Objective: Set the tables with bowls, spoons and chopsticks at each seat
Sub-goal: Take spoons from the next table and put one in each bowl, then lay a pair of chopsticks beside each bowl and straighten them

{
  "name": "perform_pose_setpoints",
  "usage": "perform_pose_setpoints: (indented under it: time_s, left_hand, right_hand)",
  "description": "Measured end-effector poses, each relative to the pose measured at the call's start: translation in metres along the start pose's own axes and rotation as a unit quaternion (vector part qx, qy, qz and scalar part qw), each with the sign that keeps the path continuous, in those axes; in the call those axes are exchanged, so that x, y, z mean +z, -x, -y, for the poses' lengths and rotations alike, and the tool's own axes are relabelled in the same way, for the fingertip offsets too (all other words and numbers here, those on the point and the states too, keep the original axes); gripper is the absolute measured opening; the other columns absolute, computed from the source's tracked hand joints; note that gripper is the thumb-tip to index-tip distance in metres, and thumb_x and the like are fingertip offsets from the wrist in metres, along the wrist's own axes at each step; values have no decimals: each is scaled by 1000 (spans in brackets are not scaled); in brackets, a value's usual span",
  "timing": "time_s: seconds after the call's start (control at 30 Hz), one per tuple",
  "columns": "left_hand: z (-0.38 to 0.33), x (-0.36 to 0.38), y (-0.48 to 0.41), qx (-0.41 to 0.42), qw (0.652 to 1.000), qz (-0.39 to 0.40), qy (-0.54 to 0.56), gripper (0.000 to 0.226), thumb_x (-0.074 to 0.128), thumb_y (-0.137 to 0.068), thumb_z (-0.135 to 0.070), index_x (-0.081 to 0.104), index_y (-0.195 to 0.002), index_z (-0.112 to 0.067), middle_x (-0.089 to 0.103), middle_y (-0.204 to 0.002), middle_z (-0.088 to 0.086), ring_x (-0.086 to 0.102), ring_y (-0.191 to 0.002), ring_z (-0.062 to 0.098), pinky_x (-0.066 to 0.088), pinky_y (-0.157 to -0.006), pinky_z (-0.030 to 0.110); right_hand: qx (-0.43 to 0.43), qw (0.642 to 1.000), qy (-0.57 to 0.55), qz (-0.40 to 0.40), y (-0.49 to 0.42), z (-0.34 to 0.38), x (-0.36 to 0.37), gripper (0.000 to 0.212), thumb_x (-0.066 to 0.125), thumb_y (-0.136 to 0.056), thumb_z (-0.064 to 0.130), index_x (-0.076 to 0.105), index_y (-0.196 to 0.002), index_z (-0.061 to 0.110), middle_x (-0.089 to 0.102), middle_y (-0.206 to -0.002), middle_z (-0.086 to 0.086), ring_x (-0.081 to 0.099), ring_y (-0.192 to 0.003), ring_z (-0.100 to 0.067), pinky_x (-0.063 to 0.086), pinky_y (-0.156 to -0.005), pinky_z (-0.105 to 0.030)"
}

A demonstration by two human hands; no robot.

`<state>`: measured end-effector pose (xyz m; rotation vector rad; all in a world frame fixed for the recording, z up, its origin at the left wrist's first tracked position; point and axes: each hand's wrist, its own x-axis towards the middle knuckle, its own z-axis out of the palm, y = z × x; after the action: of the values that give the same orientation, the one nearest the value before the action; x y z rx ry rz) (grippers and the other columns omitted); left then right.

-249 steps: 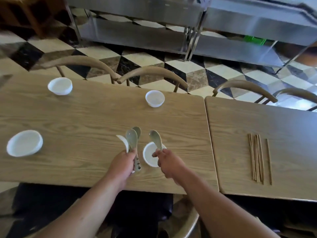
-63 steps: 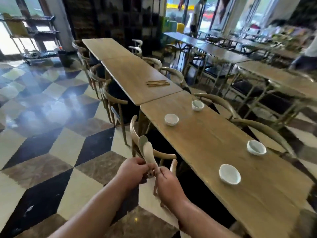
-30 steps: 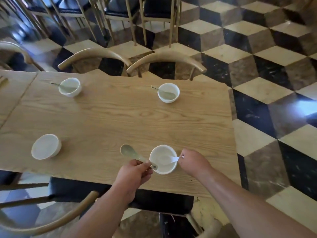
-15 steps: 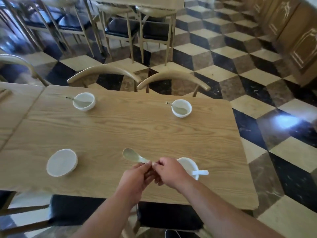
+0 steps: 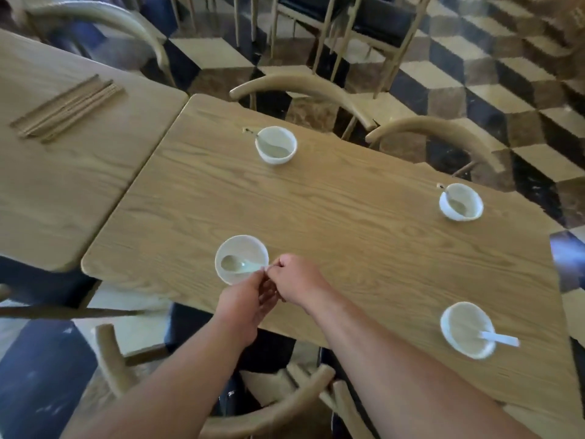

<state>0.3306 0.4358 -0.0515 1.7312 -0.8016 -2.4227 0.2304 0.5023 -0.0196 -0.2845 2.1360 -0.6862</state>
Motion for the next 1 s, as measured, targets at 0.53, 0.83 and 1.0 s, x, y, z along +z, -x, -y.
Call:
perform_pose_setpoints:
  time_s: [0.53,0.83,1.0]
  left_hand:
    - [14,45,19,54,951,68,-296,20,62,-106,-17,75,-97,-5,81,-83,8,78,-63,15,65,-59,32]
    - [148,228,190,332,536,239,-739,31,52,-105,-43,63,-78,-33,67,-80,-7,66,-82,21,50,-71,34]
    - [300,310,305,430,381,320,-754,41,50,-105,-49,68,-139,-36,69,-143,-4,63,-131,24,51,-100,35]
  right_hand:
    - [12,992,19,-127,41,-42,-31,18,59,-104,32,69,-103,18,72,-101,-5,65,-93,-30,45,-74,-35]
    - [-26,940,22,-340,244,-229,-188,24,51,-108,30,74,-113,22,77,-103,-3,69,-95,-26,51,-76,-38]
    - [-3,895,-3,-446,388,-376,-253,39,48,-108,43,69,-133,22,73,-127,-3,68,-117,-25,56,-94,-41]
